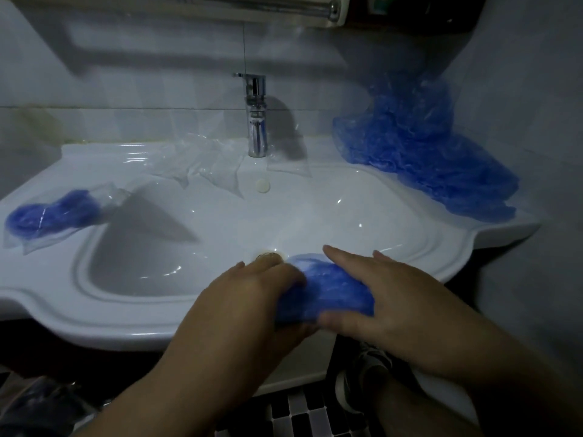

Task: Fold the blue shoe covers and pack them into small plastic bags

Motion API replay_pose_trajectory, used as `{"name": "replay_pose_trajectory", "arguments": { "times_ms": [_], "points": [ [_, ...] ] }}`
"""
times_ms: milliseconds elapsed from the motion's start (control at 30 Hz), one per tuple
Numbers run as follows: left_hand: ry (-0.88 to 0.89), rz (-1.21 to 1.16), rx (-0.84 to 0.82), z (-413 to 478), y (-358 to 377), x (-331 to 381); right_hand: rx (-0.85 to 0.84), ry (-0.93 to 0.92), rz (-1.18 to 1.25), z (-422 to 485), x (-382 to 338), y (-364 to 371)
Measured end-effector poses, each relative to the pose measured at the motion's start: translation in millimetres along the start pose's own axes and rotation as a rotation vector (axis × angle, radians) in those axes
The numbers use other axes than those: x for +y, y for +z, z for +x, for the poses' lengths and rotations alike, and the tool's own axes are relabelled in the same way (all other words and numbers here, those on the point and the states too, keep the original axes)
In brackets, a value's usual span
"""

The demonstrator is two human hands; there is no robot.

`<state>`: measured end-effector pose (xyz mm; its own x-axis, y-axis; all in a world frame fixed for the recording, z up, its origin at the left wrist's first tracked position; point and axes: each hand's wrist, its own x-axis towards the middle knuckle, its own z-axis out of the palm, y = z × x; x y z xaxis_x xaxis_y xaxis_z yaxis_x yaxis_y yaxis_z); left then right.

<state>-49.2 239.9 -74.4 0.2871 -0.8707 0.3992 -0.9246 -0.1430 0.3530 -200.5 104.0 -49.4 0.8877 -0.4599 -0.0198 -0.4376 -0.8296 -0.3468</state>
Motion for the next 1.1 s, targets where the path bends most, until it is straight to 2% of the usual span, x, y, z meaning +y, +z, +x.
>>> {"name": "replay_pose_trajectory", "arguments": {
  "times_ms": [133,233,300,367,433,567,667,800,967,1100],
  "points": [
    [0.098,0.058,0.061,-2.5,-11.9,-2.9,0.079,-0.135,-0.031,-3.7,6.7,3.2],
    [0.172,0.141,0.071,-1.2,-20.4,0.6,0.267,-0.251,0.061,-4.4,17.1,3.2],
    [0.155,0.163,0.05,-1.8,-23.9,3.1,0.342,-0.318,0.075,-3.2,20.9,0.2],
    [0.097,0.14,0.017,-1.8,-23.4,-1.0,0.331,-0.344,0.116,-1.7,21.1,0.1],
    [0.023,0.067,-0.015,-0.9,-21.6,-10.3,0.3,-0.312,0.188,0.3,21.3,1.8],
    [-0.184,-0.061,-0.078,-1.6,-34.3,-17.9,0.32,-0.122,0.429,-0.6,24.0,-3.1],
    [-0.285,-0.211,-0.093,-0.9,-46.4,-21.1,0.316,-0.003,0.487,2.6,22.4,-4.6],
    [-0.443,-0.242,-0.041,3.7,-40.9,-24.5,0.39,0.093,0.396,13.3,15.4,4.3],
    [-0.463,-0.09,0.054,6.1,-35.7,-30.0,0.435,0.151,0.21,19.8,3.7,10.0],
    [-0.506,-0.09,0.071,6.5,-39.8,-40.0,0.426,0.167,0.128,20.9,-5.8,10.8]
  ]
}}
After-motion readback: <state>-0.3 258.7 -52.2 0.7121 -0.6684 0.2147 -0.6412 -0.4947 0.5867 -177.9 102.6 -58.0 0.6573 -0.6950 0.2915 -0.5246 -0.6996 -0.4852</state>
